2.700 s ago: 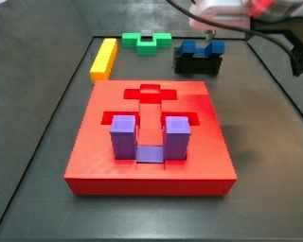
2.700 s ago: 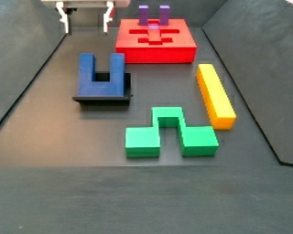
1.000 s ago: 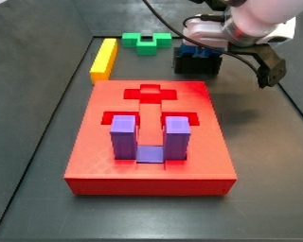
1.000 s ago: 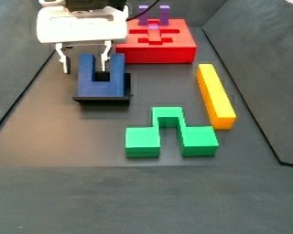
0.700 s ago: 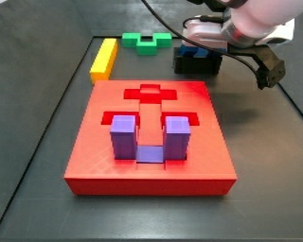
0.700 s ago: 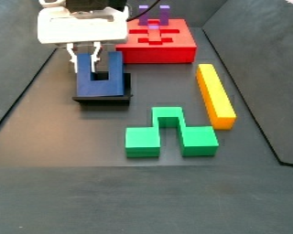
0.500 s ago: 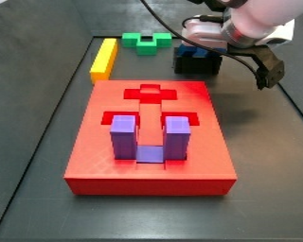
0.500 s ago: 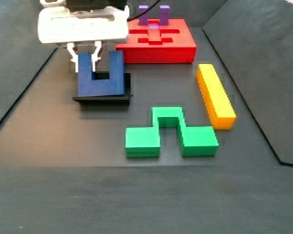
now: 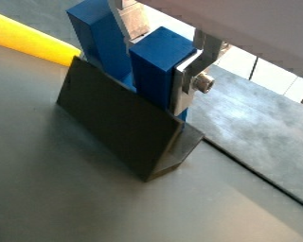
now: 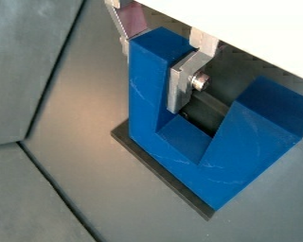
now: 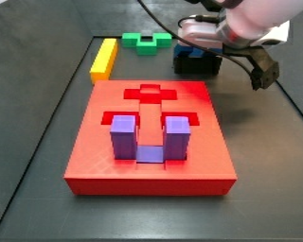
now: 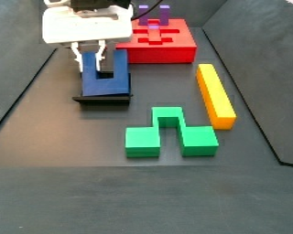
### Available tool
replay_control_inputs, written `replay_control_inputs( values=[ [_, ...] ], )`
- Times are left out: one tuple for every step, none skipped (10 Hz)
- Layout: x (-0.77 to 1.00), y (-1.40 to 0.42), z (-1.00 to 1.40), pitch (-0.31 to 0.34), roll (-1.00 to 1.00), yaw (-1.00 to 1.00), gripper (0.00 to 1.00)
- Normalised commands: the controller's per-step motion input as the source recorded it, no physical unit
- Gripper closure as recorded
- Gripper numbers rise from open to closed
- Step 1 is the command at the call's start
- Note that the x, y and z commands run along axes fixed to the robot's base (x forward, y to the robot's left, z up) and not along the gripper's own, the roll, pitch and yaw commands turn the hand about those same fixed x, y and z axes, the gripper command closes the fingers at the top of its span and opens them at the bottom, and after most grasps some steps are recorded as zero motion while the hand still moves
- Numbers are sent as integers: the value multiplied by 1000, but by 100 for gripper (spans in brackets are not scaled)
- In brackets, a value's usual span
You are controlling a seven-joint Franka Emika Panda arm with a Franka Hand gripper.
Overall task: Pick up the blue object. Move up. Place the blue object on the fixture. Regrasp the blue object. Move to above the board. Insert the blue object.
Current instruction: Regrasp the blue object, then move to above the board.
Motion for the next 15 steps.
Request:
replay_control_inputs(
  values=[
    [0,0,0,0,0,0,100],
    [0,0,0,0,0,0,100],
    [0,0,0,0,0,0,100],
    [0,0,0,0,0,0,100],
    [0,0,0,0,0,0,100],
    [0,0,0,0,0,0,100],
    [0,0,0,0,0,0,100],
    [0,0,0,0,0,0,100],
    [0,0,1400,0,0,0,100],
    [25,10,1400,-11,-43,52,100],
    [11,31,1400,-3,-105,47,100],
    [11,34,1400,-18,-62,27,100],
    [18,20,1400,-5,-18,15,100],
    [17,19,1400,2,-8,3,100],
    [28,22,1400,14,-16,-5,100]
  ],
)
